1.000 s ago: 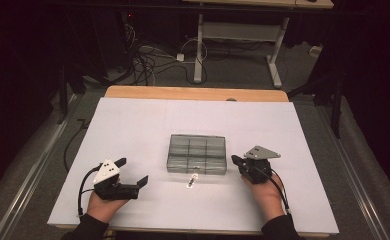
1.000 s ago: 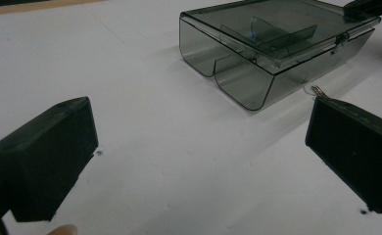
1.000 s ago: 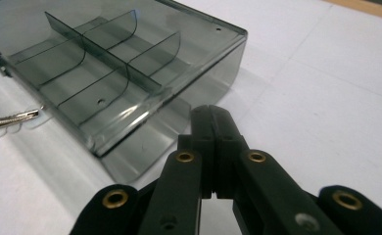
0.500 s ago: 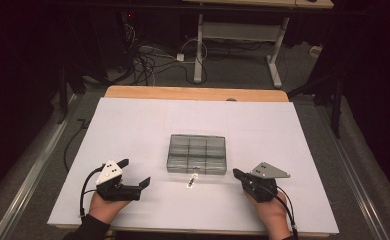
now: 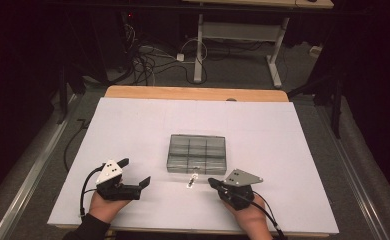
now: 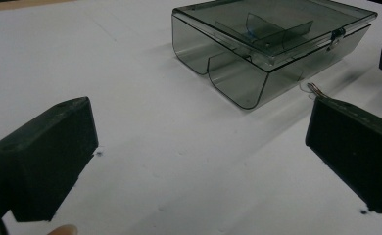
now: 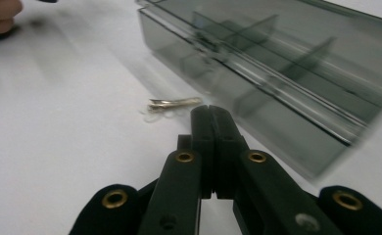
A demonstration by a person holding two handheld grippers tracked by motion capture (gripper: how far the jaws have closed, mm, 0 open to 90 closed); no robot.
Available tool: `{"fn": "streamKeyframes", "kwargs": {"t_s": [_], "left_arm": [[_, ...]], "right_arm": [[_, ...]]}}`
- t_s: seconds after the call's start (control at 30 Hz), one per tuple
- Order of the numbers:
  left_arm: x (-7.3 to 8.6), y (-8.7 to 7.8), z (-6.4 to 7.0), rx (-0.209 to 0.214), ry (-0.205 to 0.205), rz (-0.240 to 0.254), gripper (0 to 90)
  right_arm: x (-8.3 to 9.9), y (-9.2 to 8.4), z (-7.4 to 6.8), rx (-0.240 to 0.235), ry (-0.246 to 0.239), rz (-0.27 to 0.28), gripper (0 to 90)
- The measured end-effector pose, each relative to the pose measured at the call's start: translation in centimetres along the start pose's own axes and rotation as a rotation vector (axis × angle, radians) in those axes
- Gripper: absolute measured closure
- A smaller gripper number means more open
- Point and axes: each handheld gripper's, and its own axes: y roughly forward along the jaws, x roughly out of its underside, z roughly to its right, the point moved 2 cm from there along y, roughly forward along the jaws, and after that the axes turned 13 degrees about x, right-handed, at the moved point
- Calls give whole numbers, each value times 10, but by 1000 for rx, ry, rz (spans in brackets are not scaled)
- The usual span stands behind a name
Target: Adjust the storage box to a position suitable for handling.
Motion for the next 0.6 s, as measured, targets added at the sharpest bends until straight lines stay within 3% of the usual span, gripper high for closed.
{"fn": "streamKeyframes", "kwargs": {"t_s": [0.23,0.37,0.47,0.6], "left_arm": [[0,0,0,0,-2,0,0],[0,-2,0,-1,-3,3,0],[1,-3,-2,-3,-8,8,0],[1,-5,-3,-6,-12,12,0]], "right_arm": [[-20,25,-31,-37,-63,-14,900],[-35,43,-46,-28,-135,-37,900],[-37,55,-50,-14,-177,-77,900],[-33,61,-49,-17,-193,-119,900]]}}
